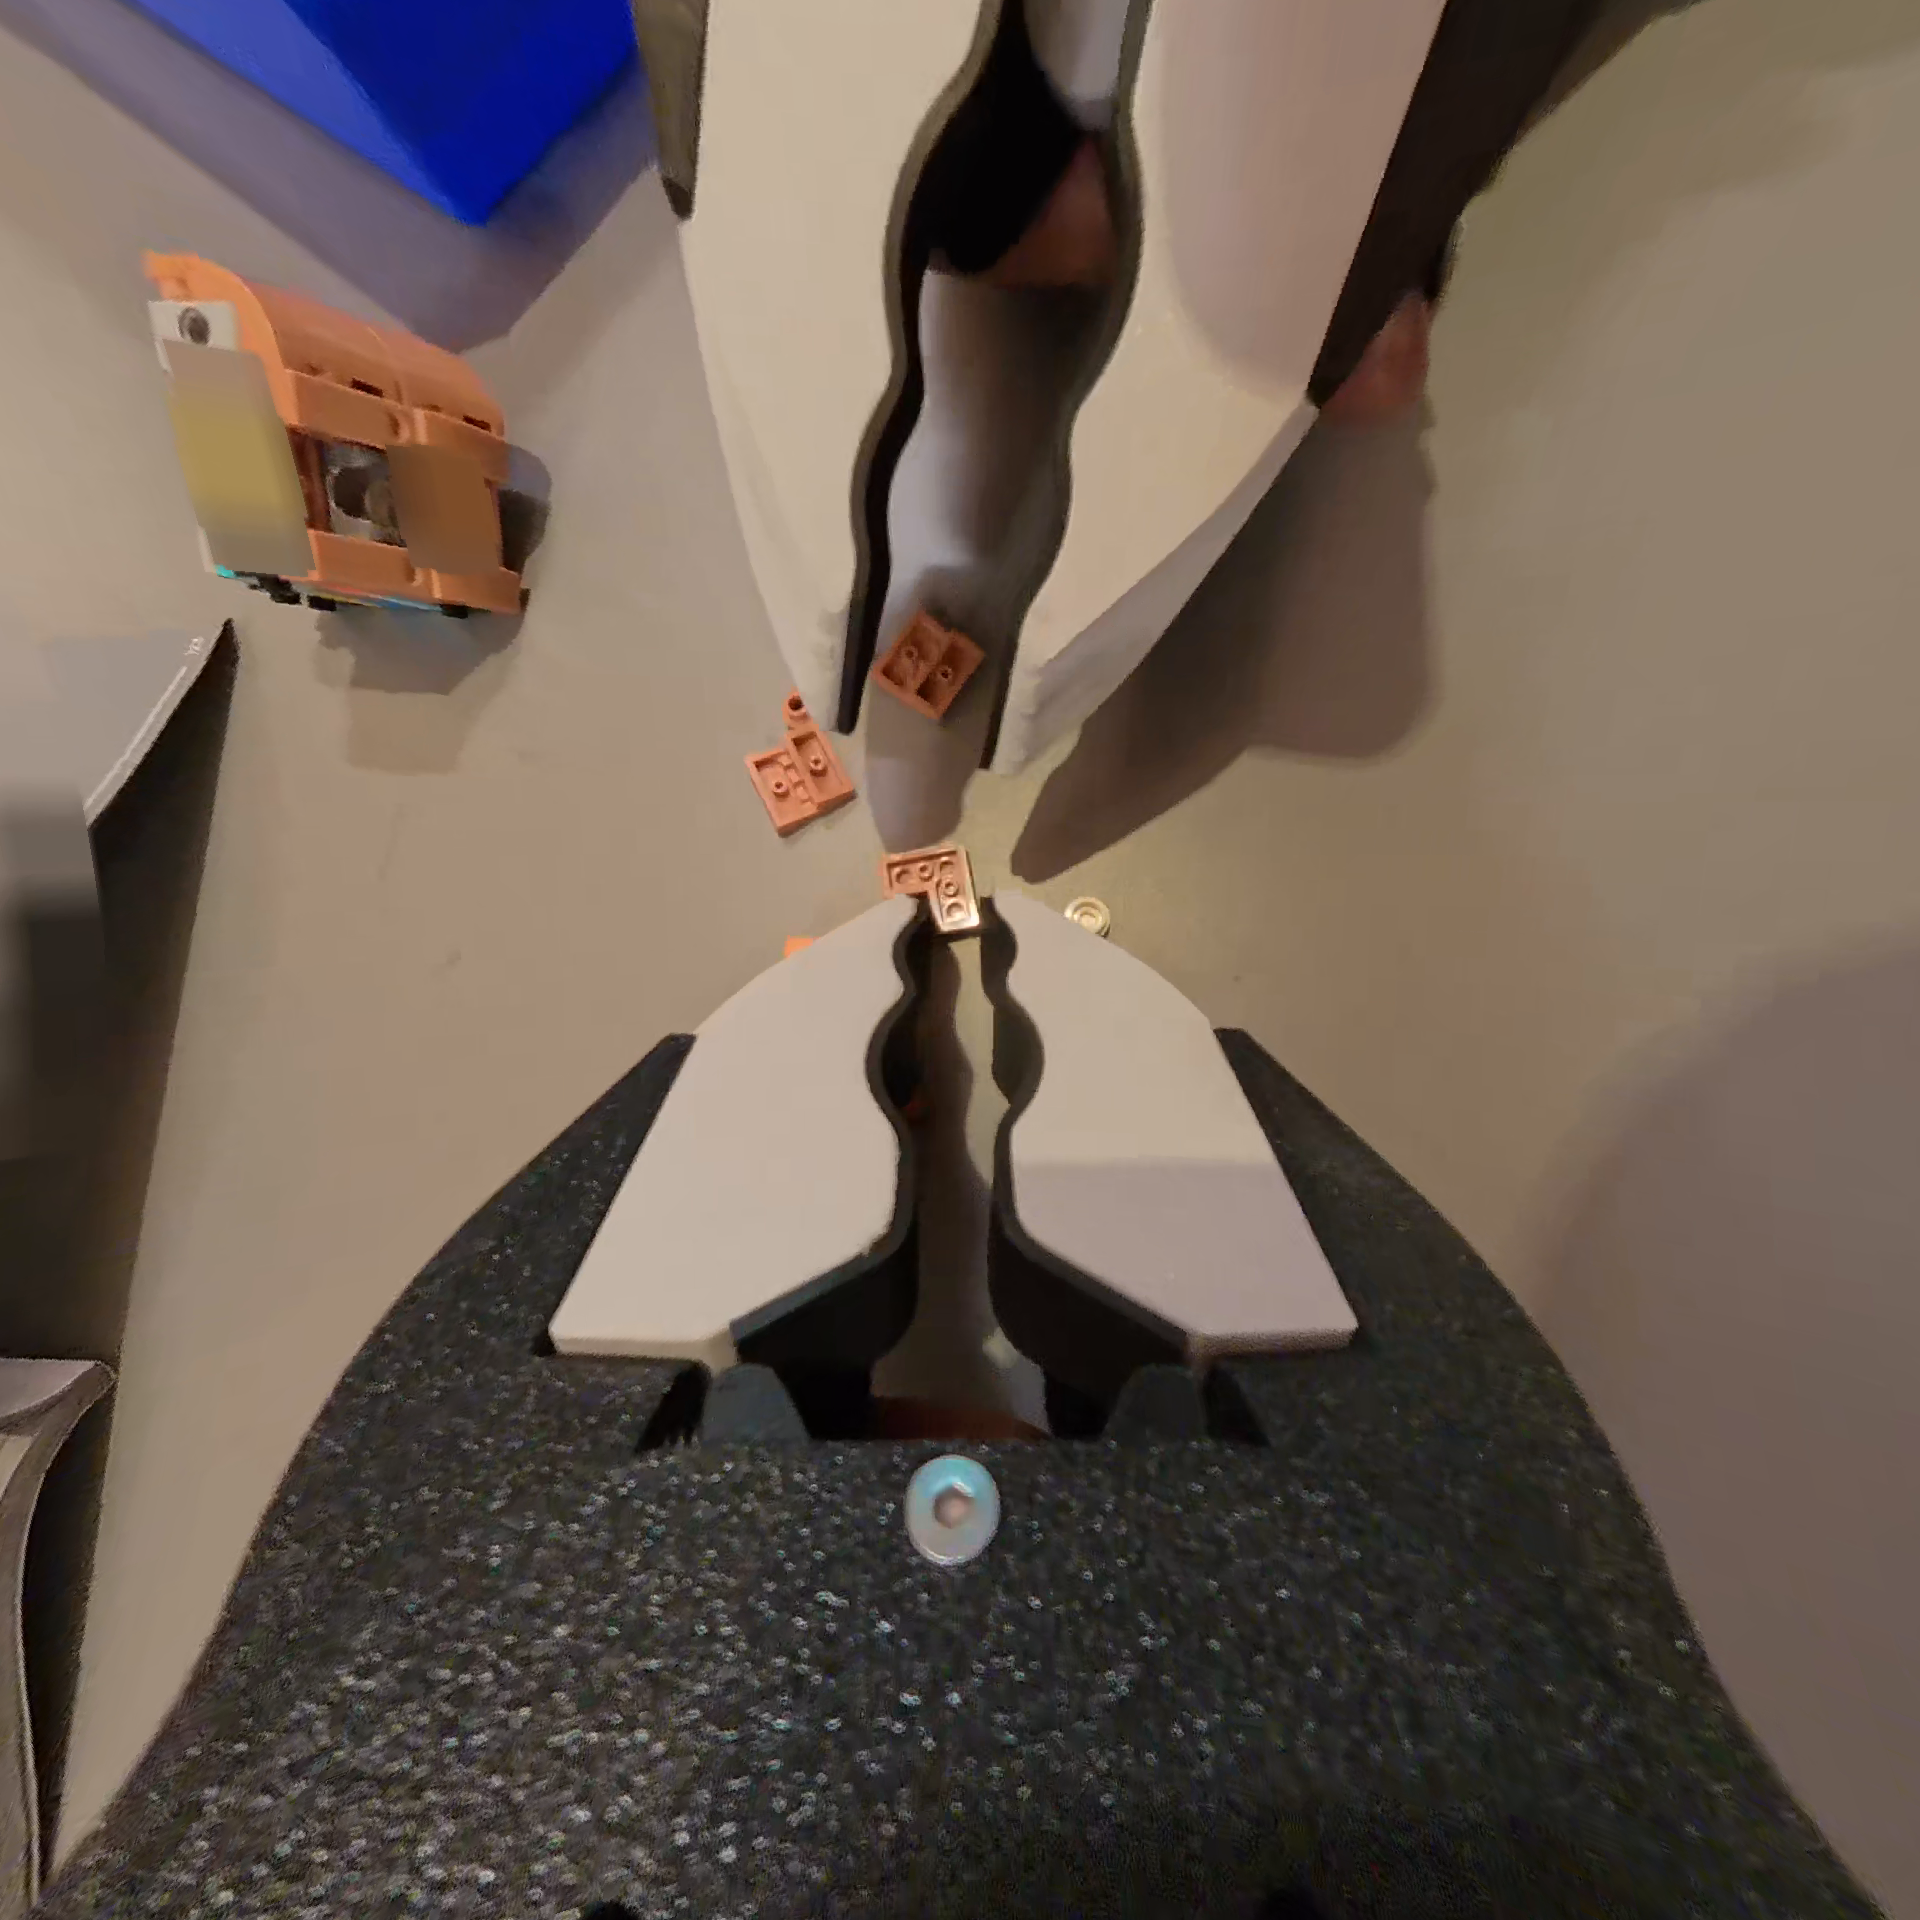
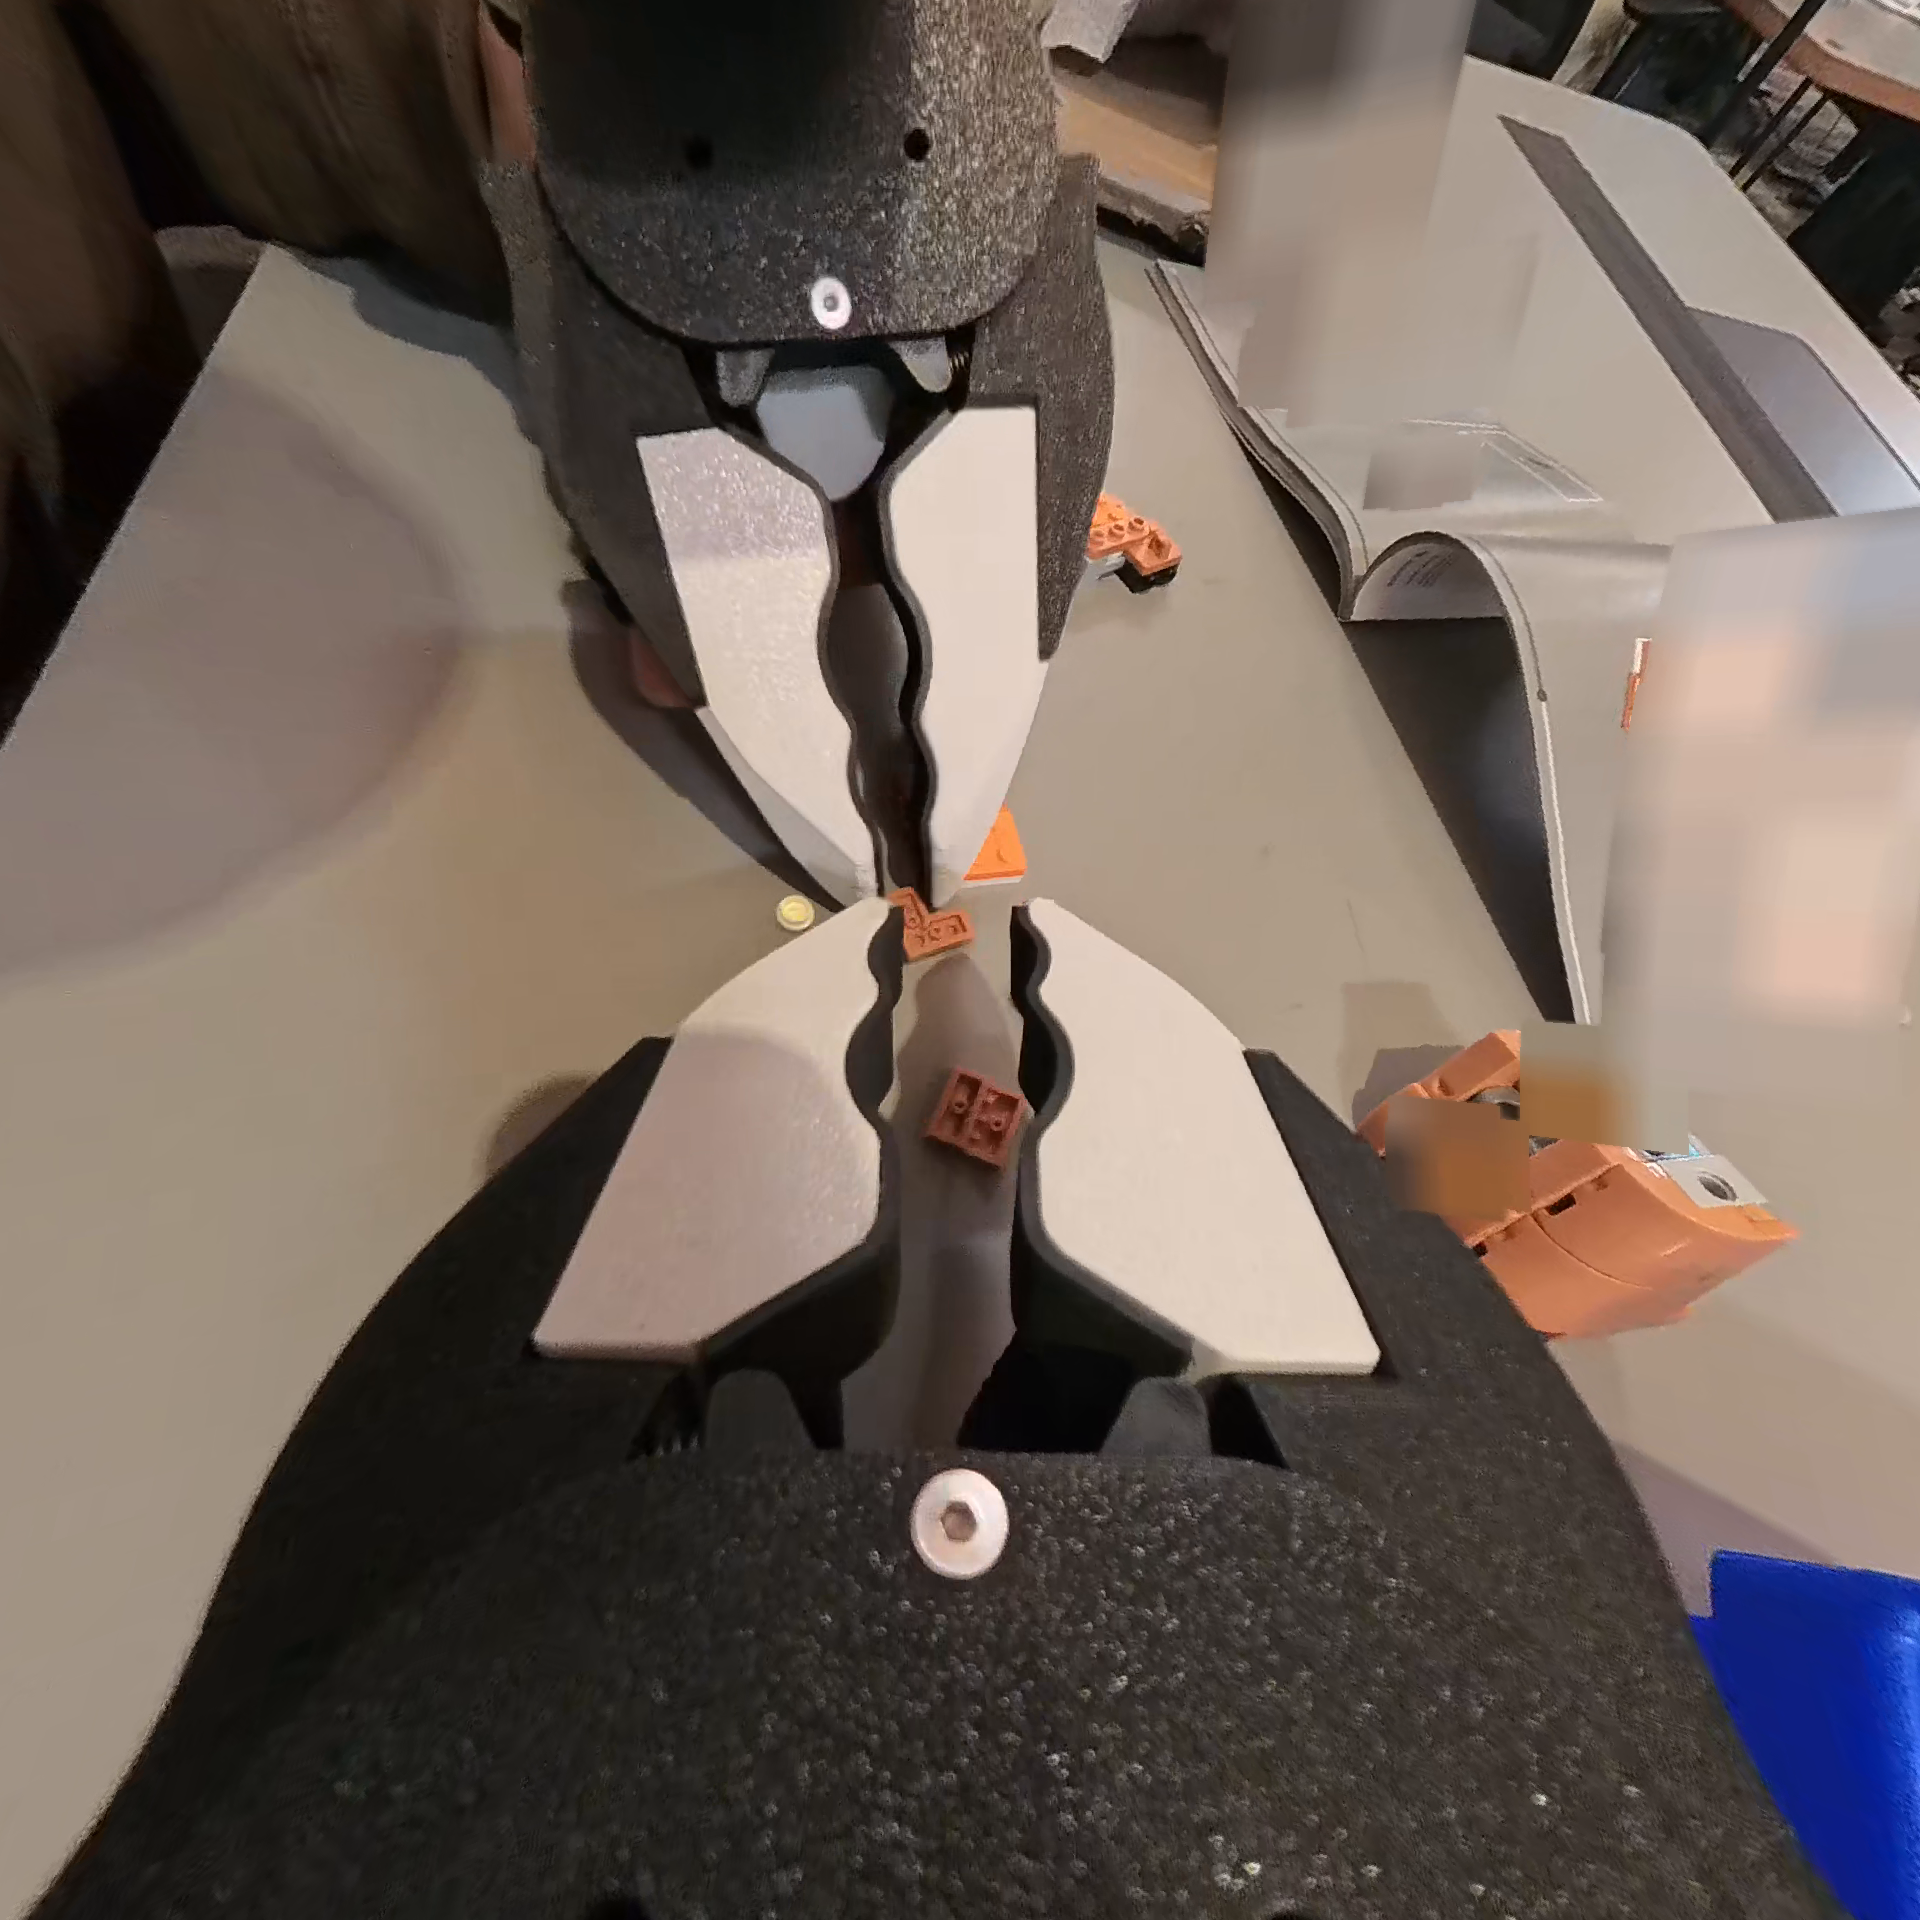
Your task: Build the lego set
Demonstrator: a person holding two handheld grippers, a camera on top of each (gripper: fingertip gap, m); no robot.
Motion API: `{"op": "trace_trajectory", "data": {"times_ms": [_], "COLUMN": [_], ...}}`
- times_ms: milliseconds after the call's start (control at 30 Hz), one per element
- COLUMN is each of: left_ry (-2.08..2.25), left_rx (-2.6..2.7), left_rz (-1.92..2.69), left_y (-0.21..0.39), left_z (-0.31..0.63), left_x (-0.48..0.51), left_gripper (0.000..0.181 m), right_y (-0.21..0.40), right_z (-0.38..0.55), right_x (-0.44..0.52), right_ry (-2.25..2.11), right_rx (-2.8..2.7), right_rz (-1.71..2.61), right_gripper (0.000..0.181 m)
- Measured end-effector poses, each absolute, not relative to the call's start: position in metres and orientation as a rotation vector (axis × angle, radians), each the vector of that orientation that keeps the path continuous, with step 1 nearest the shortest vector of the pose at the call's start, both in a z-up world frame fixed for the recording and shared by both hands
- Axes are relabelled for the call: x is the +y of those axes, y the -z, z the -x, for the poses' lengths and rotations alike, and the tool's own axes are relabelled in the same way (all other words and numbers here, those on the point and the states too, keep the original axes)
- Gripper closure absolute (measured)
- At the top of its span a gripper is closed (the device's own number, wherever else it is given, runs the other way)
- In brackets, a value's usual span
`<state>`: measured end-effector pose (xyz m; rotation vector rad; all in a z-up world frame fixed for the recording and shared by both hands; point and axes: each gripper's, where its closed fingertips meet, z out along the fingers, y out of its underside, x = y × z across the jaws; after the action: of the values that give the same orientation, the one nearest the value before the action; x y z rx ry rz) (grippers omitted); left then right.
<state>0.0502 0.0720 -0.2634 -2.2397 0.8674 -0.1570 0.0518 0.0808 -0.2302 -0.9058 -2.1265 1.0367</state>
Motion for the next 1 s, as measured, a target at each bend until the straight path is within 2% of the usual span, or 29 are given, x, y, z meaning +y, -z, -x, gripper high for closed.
{"op": "trace_trajectory", "data": {"times_ms": [200,367,567,700,1000], "left_ry": [0.207,0.744,1.399,1.654,1.800], "left_rx": [0.837,0.484,0.033,-0.158,-0.214], "left_rz": [2.216,1.974,1.481,1.359,1.305], "left_y": [0.258,0.204,0.139,0.139,0.139], "left_z": [-0.054,-0.056,-0.040,-0.037,-0.048], "left_x": [0.074,0.076,0.076,0.078,0.076], "left_gripper": [0.173,0.173,0.173,0.174,0.173], "right_y": [0.232,0.222,0.175,0.155,0.153], "right_z": [-0.054,-0.051,-0.035,-0.032,-0.035], "right_x": [0.083,0.093,0.098,0.099,0.086], "right_ry": [-1.030,-1.055,-1.241,-1.090,-0.965], "right_rx": [-2.140,-2.060,-1.712,-1.593,-1.595], "right_rz": [0.915,0.897,0.928,0.768,0.582], "right_gripper": [0.161,0.157,0.156,0.158,0.165]}}
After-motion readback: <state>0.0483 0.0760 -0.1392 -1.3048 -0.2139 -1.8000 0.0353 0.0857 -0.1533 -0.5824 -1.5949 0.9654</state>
